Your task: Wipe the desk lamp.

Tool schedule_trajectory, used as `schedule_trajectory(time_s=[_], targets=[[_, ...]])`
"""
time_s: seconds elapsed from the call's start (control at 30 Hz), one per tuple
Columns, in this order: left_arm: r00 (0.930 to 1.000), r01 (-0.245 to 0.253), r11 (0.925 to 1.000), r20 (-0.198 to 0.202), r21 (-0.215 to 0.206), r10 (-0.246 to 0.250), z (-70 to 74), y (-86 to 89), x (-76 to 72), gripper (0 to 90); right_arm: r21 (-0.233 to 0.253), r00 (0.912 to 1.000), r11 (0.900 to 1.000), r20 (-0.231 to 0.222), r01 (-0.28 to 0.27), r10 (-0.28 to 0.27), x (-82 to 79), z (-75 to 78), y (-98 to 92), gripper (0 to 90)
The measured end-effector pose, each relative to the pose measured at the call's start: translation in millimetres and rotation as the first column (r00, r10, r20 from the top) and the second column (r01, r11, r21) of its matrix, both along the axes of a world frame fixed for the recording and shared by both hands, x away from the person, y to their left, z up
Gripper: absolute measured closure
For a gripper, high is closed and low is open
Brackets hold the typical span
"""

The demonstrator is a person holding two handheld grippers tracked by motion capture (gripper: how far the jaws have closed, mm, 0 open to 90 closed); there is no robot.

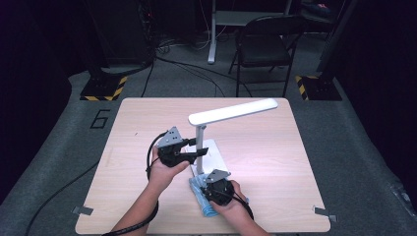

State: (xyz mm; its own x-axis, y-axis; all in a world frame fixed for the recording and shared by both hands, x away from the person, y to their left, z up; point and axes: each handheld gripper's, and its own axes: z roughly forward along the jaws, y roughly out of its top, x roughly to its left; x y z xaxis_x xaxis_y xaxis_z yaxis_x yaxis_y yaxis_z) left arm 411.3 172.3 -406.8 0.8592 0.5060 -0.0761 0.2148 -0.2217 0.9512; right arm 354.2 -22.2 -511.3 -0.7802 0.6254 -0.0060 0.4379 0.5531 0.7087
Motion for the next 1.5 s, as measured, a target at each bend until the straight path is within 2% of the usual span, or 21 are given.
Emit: schedule_trajectory(time_s=[0.03, 0.07, 0.13, 0.2, 0.3, 0.4, 0.43, 0.5, 0.53, 0.57, 0.6, 0.63, 0.67, 0.7, 0.77, 0.8, 0.93, 1.0, 1.03, 1.23, 1.5], targets=[[1.0000, 0.005, 1.0000, -0.001, 0.000, -0.005, 0.0, 0.5, 0.1, 51.4, 0.017, 0.9999, 1.000, -0.006, 0.014, -0.014, 0.3, -1.1, -1.2, 73.5], [1.0000, 0.006, 1.0000, -0.002, 0.001, -0.006, 0.1, 1.2, 0.4, 51.4, 0.017, 1.0000, 1.000, 0.000, -0.002, 0.002, 2.8, -1.2, -4.1, 73.7], [1.0000, 0.006, 1.0000, -0.005, -0.002, -0.006, 0.0, 2.0, 0.5, 51.3, 0.019, 0.9998, 1.000, -0.013, 0.018, -0.018, 3.4, -1.3, -8.5, 74.0], [1.0000, 0.004, 1.0000, -0.002, -0.005, -0.004, -0.6, 3.3, 0.8, 51.3, 0.018, 0.9996, 0.999, 0.008, 0.028, -0.028, 6.3, -1.8, -14.3, 74.0], [1.0000, 0.004, 1.0000, -0.007, -0.009, -0.004, -1.0, 4.5, 1.1, 51.3, 0.019, 0.9967, 0.997, 0.012, 0.080, -0.080, 10.1, -2.7, -25.9, 73.8], [0.9999, 0.009, 0.9999, -0.003, -0.013, -0.009, -1.4, 4.5, 1.9, 51.2, 0.027, 0.9830, 0.983, -0.007, 0.184, -0.184, 19.1, -2.0, -47.1, 73.5], [0.9999, 0.011, 0.9999, -0.004, -0.012, -0.011, -1.4, 4.6, 2.1, 51.3, 0.024, 0.9811, 0.981, -0.005, 0.194, -0.193, 22.5, -1.9, -53.6, 73.3], [0.9999, 0.010, 0.9999, -0.002, -0.012, -0.010, -1.4, 4.3, 2.3, 51.2, 0.022, 0.9671, 0.967, -0.007, 0.254, -0.254, 32.1, -1.1, -69.5, 72.9], [1.0000, 0.010, 0.9999, -0.002, -0.011, -0.010, -1.3, 4.1, 2.4, 51.2, 0.022, 0.9650, 0.965, -0.001, 0.262, -0.262, 36.3, -1.0, -75.7, 72.7], [1.0000, 0.008, 0.9999, -0.001, -0.009, -0.009, -1.3, 3.9, 2.4, 51.2, 0.035, 0.9546, 0.954, -0.035, 0.297, -0.296, 37.4, 0.0, -77.5, 72.4], [1.0000, 0.008, 0.9999, -0.001, -0.008, -0.008, -1.2, 3.7, 2.3, 51.3, 0.039, 0.9592, 0.959, -0.027, 0.282, -0.281, 39.4, -0.5, -79.6, 72.0], [1.0000, 0.005, 1.0000, -0.002, -0.004, -0.005, -0.9, 3.4, 2.2, 51.2, 0.034, 0.9562, 0.956, -0.034, 0.292, -0.291, 37.9, -0.2, -77.8, 71.6], [1.0000, 0.004, 0.9999, -0.005, -0.009, -0.004, -1.2, 2.8, 2.0, 51.2, 0.023, 0.9562, 0.956, -0.003, 0.293, -0.293, 36.1, -0.9, -73.4, 71.6], [1.0000, 0.005, 0.9999, -0.006, -0.009, -0.005, -1.1, 2.6, 2.2, 51.2, 0.016, 0.9564, 0.956, 0.006, 0.292, -0.292, 34.0, -1.3, -70.3, 71.7], [1.0000, 0.002, 1.0000, -0.004, -0.009, -0.002, -1.3, 2.3, 2.0, 51.2, 0.013, 0.9627, 0.963, 0.029, 0.269, -0.269, 30.6, -2.7, -64.5, 71.9], [1.0000, 0.002, 0.9999, -0.004, -0.011, -0.002, -1.4, 2.1, 1.9, 51.2, 0.012, 0.9620, 0.962, 0.024, 0.272, -0.272, 27.7, -2.6, -59.6, 71.9], [1.0000, -0.003, 0.9999, -0.005, -0.014, 0.003, -1.7, 1.7, 1.5, 51.2, -0.017, 0.9648, 0.966, 0.062, 0.257, -0.255, 21.2, -2.1, -43.5, 71.9], [1.0000, -0.002, 0.9999, -0.007, -0.015, 0.002, -1.7, 1.5, 1.4, 51.1, -0.010, 0.9654, 0.966, 0.043, 0.258, -0.257, 17.5, -1.8, -37.0, 71.9], [1.0000, -0.002, 0.9999, -0.007, -0.016, 0.002, -1.8, 1.5, 1.5, 51.1, -0.012, 0.9708, 0.971, 0.041, 0.237, -0.236, 16.7, -1.3, -34.4, 72.0], [1.0000, -0.005, 0.9998, -0.007, -0.018, 0.005, -2.2, 1.4, 1.3, 51.1, 0.014, 0.9842, 0.985, 0.027, 0.175, -0.175, 9.7, -1.7, -17.5, 71.9], [1.0000, -0.003, 0.9998, -0.006, -0.017, 0.003, -2.4, 1.9, 1.2, 51.1, 0.047, 0.9948, 0.994, -0.010, 0.101, -0.101, 8.0, -1.2, -10.4, 71.0]])
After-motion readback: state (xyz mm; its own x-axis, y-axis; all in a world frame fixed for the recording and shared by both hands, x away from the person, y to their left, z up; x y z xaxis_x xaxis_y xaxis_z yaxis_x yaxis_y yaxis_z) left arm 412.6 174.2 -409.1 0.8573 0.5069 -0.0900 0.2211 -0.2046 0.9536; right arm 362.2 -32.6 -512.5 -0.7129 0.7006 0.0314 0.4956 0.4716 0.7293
